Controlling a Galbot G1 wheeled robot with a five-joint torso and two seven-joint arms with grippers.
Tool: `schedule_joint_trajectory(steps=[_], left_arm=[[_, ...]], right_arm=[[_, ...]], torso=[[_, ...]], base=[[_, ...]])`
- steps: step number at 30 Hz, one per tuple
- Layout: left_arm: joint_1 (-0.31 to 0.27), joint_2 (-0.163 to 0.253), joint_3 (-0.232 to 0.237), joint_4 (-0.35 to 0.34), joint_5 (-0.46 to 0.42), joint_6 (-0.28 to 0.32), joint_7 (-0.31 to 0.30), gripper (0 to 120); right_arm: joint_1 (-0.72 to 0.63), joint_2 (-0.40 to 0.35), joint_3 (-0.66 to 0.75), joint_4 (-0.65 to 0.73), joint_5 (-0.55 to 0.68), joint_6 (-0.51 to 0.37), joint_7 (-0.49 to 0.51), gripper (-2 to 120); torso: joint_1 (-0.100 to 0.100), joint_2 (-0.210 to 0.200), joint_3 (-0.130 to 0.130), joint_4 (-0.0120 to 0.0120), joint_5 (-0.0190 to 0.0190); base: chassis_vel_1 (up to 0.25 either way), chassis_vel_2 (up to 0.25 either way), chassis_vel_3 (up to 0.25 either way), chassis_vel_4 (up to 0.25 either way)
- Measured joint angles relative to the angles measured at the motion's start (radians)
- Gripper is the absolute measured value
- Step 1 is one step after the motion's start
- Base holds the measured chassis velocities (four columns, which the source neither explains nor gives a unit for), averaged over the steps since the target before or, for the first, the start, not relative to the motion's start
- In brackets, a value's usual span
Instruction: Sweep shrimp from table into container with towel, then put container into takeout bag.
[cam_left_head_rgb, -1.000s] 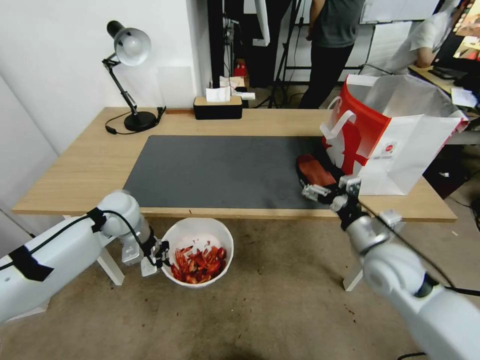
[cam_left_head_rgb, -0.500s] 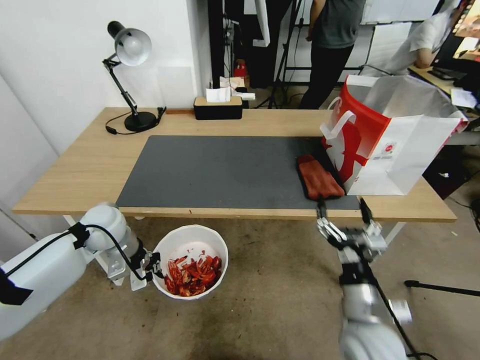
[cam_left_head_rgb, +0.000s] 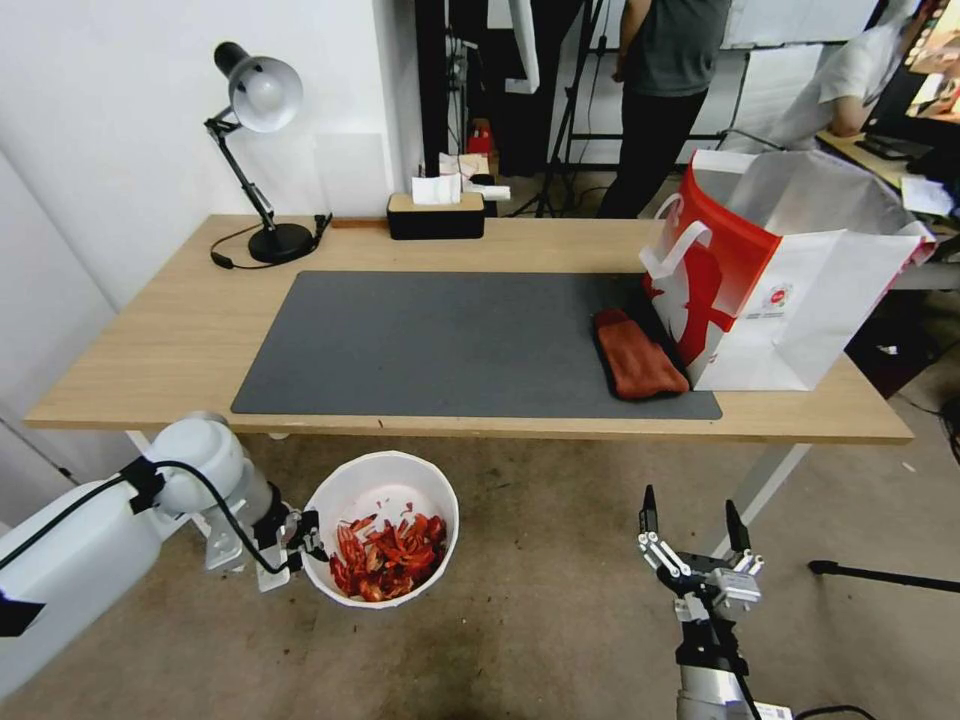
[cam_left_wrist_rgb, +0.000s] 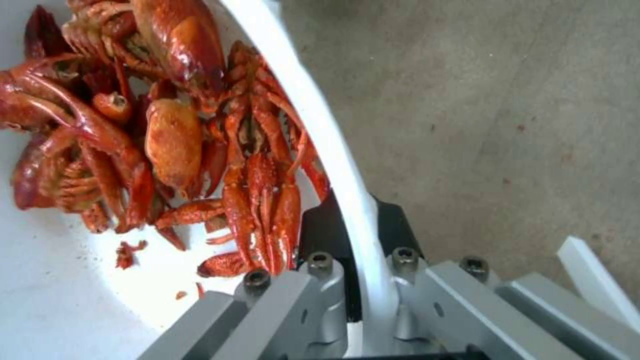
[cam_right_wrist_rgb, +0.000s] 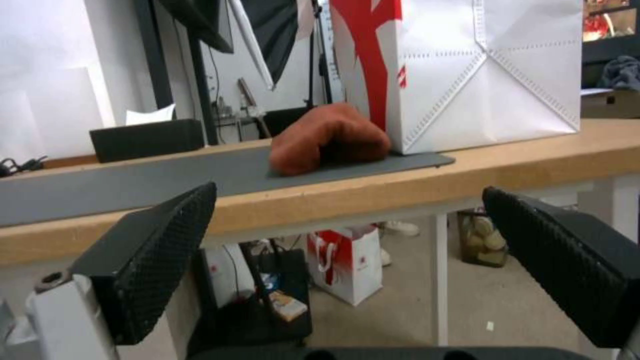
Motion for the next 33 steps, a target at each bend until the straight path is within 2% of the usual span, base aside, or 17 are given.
schedule_joint_trajectory(steps=[3,4,7,9,10,11,12,13,16,17,18,22,25,26,29,31,33], left_arm=[[0.051,0.061,-0.054,-0.1,-0.018,0.026,-0.003,0],[0.051,0.061,-0.054,-0.1,-0.018,0.026,-0.003,0],[0.059,0.109,-0.068,-0.15,-0.039,0.051,-0.003,0],[0.058,0.121,-0.07,-0.163,-0.045,0.058,-0.003,0],[0.041,0.159,-0.073,-0.202,-0.073,0.076,-0.001,0],[0.041,0.159,-0.073,-0.202,-0.073,0.076,-0.001,0],[0.015,0.189,-0.073,-0.233,-0.099,0.09,-0.001,0],[-0.048,0.237,-0.063,-0.281,-0.148,0.117,0.003,0],[-0.082,0.258,-0.057,-0.306,-0.171,0.13,0.006,0],[-0.132,0.295,-0.054,-0.336,-0.209,0.153,0.009,0],[-0.155,0.314,-0.054,-0.339,-0.239,0.167,0.007,0],[-0.178,0.335,-0.061,-0.331,-0.288,0.179,-0.003,0],[-0.216,0.358,-0.094,-0.309,-0.409,0.231,-0.037,0],[-0.216,0.358,-0.094,-0.309,-0.409,0.231,-0.037,0],[-0.246,0.365,-0.1,-0.285,-0.495,0.298,-0.077,0],[-0.255,0.365,-0.1,-0.275,-0.514,0.311,-0.087,0],[-0.273,0.367,-0.093,-0.248,-0.546,0.339,-0.128,0]], right_arm=[[0.006,-0.003,-0.015,-0.013,0.002,-0.004,-0.005,100],[0.006,-0.003,-0.015,-0.013,0.002,-0.004,-0.005,100],[0.014,-0.004,-0.025,-0.017,0.001,-0.007,-0.008,100],[0.016,-0.004,-0.027,-0.017,0.0,-0.008,-0.008,100],[0.023,-0.003,-0.034,-0.017,-0.002,-0.012,-0.009,100],[0.023,-0.003,-0.034,-0.017,-0.002,-0.012,-0.009,100],[0.027,-0.003,-0.038,-0.017,-0.005,-0.015,-0.009,100],[0.032,-0.004,-0.044,-0.016,-0.007,-0.021,-0.011,100],[0.032,-0.006,-0.045,-0.014,-0.008,-0.022,-0.012,100],[0.033,-0.011,-0.045,-0.01,-0.008,-0.024,-0.014,100],[0.033,-0.013,-0.045,-0.008,-0.008,-0.024,-0.015,100],[0.032,-0.015,-0.045,-0.004,-0.008,-0.024,-0.016,100],[0.029,-0.016,-0.05,0.0,-0.012,-0.028,-0.019,100],[0.029,-0.016,-0.05,0.0,-0.012,-0.028,-0.019,100],[0.037,-0.023,-0.065,0.0,-0.014,-0.038,-0.023,100],[0.041,-0.027,-0.069,0.0,-0.015,-0.041,-0.024,100],[0.049,-0.038,-0.078,0.0,-0.016,-0.048,-0.026,100]], torso=[[0.0,0.0,0.0,-0.0001,0.0],[0.0,0.0,0.0,-0.0001,0.0],[0.0,0.0,0.0,0.0,-0.0001],[0.0,0.0,0.0,0.0,0.0],[0.0,0.0,0.0,0.0002,0.0],[0.0,0.0,0.0,0.0002,0.0],[0.0,0.0,0.0,-0.0001,-0.0003],[0.0,0.0,0.0,-0.0002,0.0004],[0.0,0.0,0.0,-0.0002,0.0],[0.0,0.0,0.0,-0.0002,0.0004],[0.0,0.0,0.0,-0.0001,0.0003],[0.0,0.0,0.0,0.0,-0.0001],[0.0,0.0,0.0,-0.0003,0.0],[0.0,0.0,0.0,-0.0003,0.0],[0.0,0.0,0.0,-0.0001,0.0],[0.0,0.0,0.0,-0.0001,-0.0001],[0.0,0.0,0.0,0.0,0.0001]], base=[[0.0,0.0,0.0,0.0],[0.0,0.0,0.0,0.0],[0.0,0.0,0.0,0.0],[0.0,0.0,0.0,0.0],[0.0,0.0,0.0,0.0],[0.0,0.0,0.0,0.0],[0.0,0.0,0.0,0.0],[0.0,0.0,0.0,0.0],[0.0,0.0,0.0,0.0],[0.0,0.0,0.0,0.0],[0.0,0.0,0.0,0.0],[0.0,0.0,0.0,0.0],[0.0,0.0,0.0,0.0],[0.0,0.0,0.0,0.0],[0.0,0.0,0.0,0.0],[0.0,0.0,0.0,0.0],[0.0,0.0,0.0,0.0]])
